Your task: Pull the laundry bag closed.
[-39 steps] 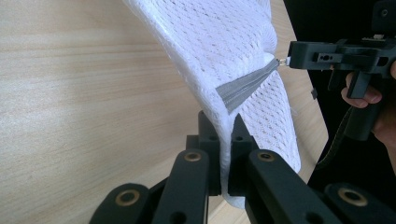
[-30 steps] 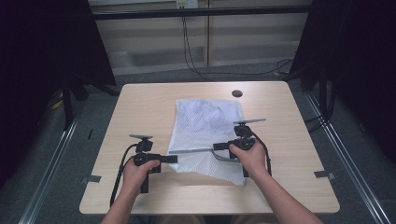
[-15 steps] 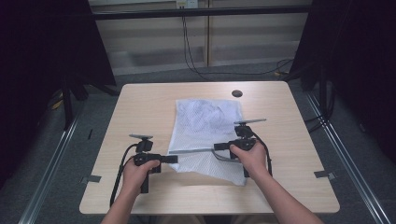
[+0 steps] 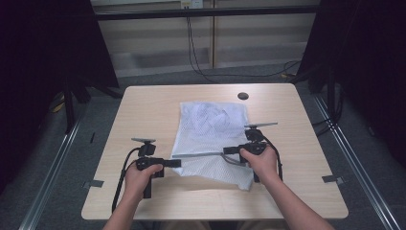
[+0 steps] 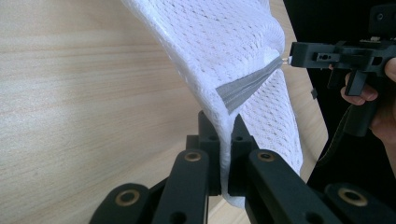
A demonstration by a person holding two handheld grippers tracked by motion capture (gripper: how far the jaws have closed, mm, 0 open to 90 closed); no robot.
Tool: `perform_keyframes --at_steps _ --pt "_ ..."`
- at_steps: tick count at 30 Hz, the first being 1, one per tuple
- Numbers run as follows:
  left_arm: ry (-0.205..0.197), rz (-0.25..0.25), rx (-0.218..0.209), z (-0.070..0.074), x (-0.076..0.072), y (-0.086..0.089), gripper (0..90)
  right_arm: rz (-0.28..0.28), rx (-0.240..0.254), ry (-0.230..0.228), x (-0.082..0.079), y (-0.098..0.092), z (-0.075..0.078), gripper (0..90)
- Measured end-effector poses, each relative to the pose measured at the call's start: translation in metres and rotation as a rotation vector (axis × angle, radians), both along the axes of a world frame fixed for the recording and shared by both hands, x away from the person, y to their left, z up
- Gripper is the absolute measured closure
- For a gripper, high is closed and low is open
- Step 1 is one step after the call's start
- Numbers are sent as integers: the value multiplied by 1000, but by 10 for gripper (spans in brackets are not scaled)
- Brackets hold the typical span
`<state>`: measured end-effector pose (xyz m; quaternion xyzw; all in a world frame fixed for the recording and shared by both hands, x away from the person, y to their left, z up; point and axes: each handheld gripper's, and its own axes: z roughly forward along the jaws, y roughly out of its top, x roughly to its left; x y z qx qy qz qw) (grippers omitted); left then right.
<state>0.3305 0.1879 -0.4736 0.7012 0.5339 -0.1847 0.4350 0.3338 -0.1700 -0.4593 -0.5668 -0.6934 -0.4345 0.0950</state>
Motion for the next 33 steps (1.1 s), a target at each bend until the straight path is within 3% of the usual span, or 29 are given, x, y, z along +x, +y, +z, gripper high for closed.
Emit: perform_keyframes --at_steps 33 --pt "2 -2 11 0 0 0 887 -19 -11 2 -1 -13 0 870"
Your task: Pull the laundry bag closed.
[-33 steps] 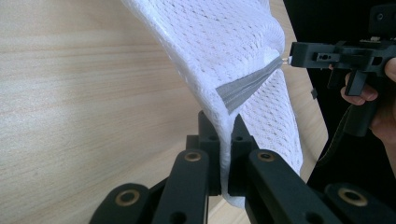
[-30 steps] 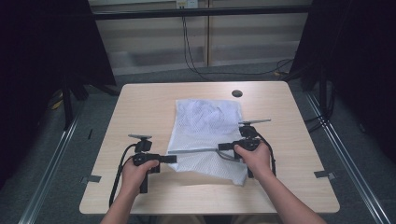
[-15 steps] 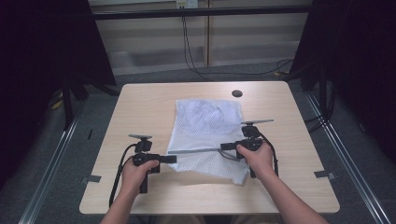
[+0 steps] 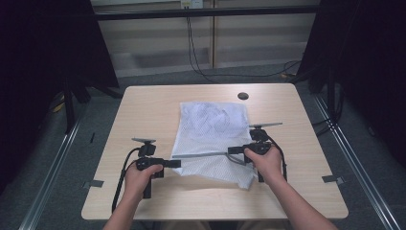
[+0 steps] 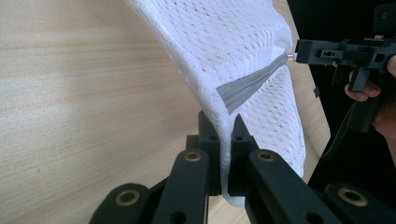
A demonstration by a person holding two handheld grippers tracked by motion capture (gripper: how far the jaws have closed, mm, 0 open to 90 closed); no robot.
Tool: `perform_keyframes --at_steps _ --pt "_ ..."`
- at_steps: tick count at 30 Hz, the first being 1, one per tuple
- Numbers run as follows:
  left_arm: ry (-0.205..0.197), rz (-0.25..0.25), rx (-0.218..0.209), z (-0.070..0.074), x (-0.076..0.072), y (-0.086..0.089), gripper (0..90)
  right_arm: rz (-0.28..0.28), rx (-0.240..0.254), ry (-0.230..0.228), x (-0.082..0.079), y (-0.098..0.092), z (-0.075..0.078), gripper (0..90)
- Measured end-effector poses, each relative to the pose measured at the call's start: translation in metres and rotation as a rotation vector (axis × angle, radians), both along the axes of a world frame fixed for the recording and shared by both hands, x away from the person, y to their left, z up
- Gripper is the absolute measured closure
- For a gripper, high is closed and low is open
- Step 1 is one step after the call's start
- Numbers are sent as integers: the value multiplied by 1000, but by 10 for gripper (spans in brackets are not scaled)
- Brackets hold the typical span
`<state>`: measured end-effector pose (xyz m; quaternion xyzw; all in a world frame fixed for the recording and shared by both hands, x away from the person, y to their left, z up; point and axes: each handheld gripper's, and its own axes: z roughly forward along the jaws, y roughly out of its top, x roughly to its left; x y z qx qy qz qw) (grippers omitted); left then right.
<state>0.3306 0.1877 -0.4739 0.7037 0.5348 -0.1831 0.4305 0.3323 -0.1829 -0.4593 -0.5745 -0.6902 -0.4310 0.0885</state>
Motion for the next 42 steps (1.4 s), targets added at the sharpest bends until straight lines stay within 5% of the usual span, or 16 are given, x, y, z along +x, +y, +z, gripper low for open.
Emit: perform_keyframes --at_steps 42 --pt "21 5 0 1 -1 1 887 -17 -6 1 -2 -15 2 870"
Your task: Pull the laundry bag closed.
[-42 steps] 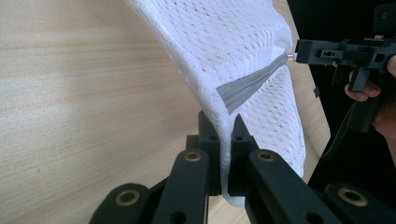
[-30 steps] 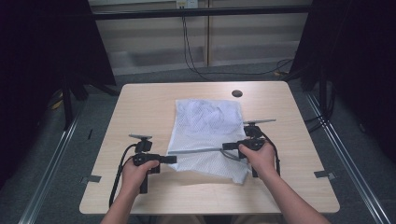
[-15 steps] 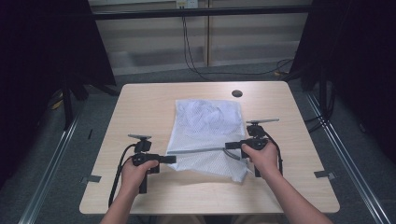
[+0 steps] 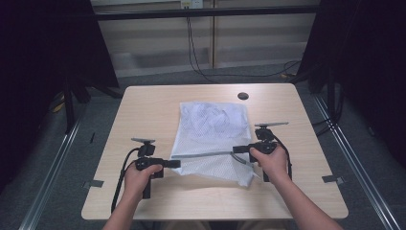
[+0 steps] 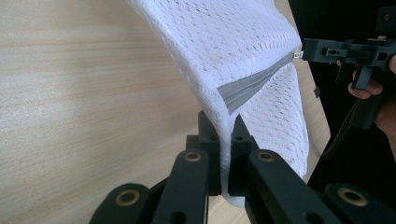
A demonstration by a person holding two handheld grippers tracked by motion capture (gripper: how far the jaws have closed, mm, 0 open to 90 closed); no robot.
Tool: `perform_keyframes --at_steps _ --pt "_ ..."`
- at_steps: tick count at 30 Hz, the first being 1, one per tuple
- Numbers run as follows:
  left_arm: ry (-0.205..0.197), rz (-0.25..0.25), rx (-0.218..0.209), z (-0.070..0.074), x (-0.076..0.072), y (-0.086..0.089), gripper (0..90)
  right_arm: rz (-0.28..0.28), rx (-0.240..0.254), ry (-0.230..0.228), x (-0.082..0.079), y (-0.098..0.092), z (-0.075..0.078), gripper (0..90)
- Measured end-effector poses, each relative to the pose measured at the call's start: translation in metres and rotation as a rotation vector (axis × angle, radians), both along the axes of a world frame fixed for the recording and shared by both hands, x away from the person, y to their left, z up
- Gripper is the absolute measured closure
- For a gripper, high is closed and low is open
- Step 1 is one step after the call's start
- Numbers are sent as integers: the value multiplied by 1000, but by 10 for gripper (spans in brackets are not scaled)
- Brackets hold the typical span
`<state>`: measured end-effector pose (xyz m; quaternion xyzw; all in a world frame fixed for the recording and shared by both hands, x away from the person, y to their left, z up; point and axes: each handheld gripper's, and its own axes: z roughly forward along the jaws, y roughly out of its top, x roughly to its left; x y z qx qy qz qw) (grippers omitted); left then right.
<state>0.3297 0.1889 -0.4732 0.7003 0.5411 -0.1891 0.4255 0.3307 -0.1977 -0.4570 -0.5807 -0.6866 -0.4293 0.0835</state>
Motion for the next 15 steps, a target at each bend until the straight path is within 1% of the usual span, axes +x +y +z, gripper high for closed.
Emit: perform_keyframes --at_steps 2,3,4,5,6,8,9,10,11,15 --pt "0 5 3 0 0 0 887 2 1 -1 0 0 0 870" --pt "1 3 -2 0 0 0 887 0 -9 -4 -1 -1 0 870" --pt "-2 3 3 -1 0 1 886 0 -3 -1 0 -2 0 870" --pt "-3 4 -1 -1 0 1 887 -3 -7 -4 -1 -3 0 870" --pt "2 4 -4 -1 0 0 887 -4 -1 -2 -1 -4 0 870" --pt "-4 -2 0 -1 0 0 887 -4 -3 -2 -1 -4 1 870" --pt "0 0 -3 0 0 0 887 -4 -4 -3 -1 -5 1 870" --pt "-4 3 5 0 0 0 887 -2 -3 -3 -2 -5 2 869" --pt "-10 3 8 0 0 1 887 -4 -9 -6 -2 -5 2 870" --pt "-2 9 5 0 0 3 887 -23 -15 -1 -2 -12 1 869"
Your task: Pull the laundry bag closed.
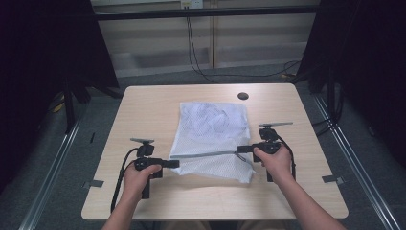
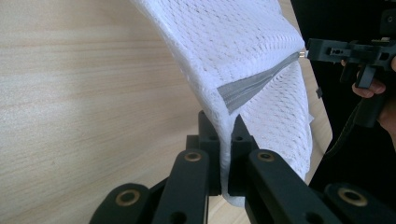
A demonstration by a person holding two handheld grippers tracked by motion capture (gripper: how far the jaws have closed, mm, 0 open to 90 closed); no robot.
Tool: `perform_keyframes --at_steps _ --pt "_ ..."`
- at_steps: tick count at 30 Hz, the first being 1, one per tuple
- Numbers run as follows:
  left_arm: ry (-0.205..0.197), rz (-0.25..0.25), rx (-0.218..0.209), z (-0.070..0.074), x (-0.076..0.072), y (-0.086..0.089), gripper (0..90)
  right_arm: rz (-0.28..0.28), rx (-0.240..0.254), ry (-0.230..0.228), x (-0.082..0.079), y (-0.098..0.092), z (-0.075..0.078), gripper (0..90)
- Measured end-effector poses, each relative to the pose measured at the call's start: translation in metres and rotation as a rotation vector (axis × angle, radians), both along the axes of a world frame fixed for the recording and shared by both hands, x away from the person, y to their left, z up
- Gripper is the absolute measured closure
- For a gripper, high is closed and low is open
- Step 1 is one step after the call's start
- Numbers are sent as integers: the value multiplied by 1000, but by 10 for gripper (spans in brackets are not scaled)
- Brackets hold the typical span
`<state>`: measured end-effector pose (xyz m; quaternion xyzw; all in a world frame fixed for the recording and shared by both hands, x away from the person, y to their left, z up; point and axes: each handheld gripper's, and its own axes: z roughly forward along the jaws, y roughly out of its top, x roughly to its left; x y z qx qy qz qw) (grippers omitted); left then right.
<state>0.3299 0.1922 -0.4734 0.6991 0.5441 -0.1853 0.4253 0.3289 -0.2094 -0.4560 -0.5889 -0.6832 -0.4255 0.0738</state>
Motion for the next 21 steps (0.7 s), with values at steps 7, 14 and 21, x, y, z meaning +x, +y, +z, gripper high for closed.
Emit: perform_keyframes --at_steps 7,14,21 --pt "-6 -4 0 0 0 -1 887 -3 2 -3 -1 -5 1 869" --pt "0 -13 2 0 0 -2 887 -11 -1 -1 -2 -10 0 870" --pt "-2 -16 13 0 0 -1 887 -18 -8 -4 -2 -13 0 869"
